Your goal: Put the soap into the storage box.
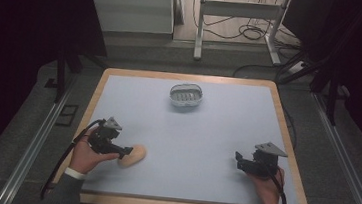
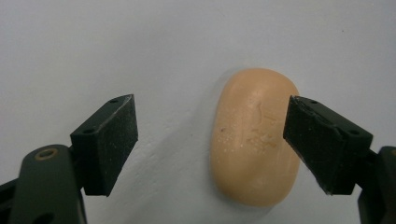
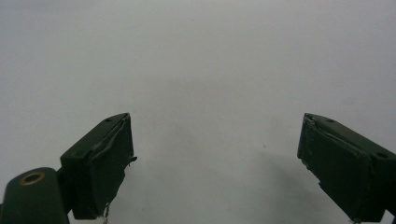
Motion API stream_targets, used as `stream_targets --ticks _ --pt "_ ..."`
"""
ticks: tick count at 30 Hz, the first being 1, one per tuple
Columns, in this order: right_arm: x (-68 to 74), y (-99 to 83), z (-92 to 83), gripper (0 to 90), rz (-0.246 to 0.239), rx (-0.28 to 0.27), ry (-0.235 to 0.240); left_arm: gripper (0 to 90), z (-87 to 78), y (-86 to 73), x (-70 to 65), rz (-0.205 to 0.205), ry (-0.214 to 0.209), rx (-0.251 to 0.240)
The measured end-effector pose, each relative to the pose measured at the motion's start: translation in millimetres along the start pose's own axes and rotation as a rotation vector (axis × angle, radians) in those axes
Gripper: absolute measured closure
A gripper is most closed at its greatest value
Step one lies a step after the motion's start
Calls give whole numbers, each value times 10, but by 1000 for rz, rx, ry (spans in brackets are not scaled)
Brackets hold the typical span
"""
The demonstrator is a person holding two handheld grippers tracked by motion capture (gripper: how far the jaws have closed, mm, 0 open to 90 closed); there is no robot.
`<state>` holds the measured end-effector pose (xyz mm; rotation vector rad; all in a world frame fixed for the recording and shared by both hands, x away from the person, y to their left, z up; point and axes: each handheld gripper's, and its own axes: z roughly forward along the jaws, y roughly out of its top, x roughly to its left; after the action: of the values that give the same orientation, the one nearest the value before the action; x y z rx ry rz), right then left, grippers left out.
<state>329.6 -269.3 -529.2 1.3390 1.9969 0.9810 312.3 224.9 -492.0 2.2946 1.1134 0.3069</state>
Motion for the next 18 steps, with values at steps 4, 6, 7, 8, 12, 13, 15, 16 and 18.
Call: stream_targets --ticks 4,6,7,8,12,13,15,16,18 --pt "1 0 1 108 0 1 -1 181 63 21 -60 15 -11 19" --pt "1 0 1 108 -1 1 -2 180 91 28 -89 25 -14 30" --pt "1 0 0 107 0 0 -2 179 102 30 -99 32 -17 34" --pt "1 0 1 108 1 0 -2 178 114 33 -114 30 -20 37" --pt "0 0 1 107 1 0 -2 177 152 33 -152 43 -25 52" --pt "0 0 1 108 2 0 -1 177 160 33 -160 46 -27 57" --pt "-1 0 1 108 2 1 -1 176 180 33 -176 51 -30 65" --pt "-1 0 1 108 2 1 -1 175 190 33 -186 51 -31 69" --pt "-1 0 1 107 2 1 -2 175 215 32 -204 55 -34 78"
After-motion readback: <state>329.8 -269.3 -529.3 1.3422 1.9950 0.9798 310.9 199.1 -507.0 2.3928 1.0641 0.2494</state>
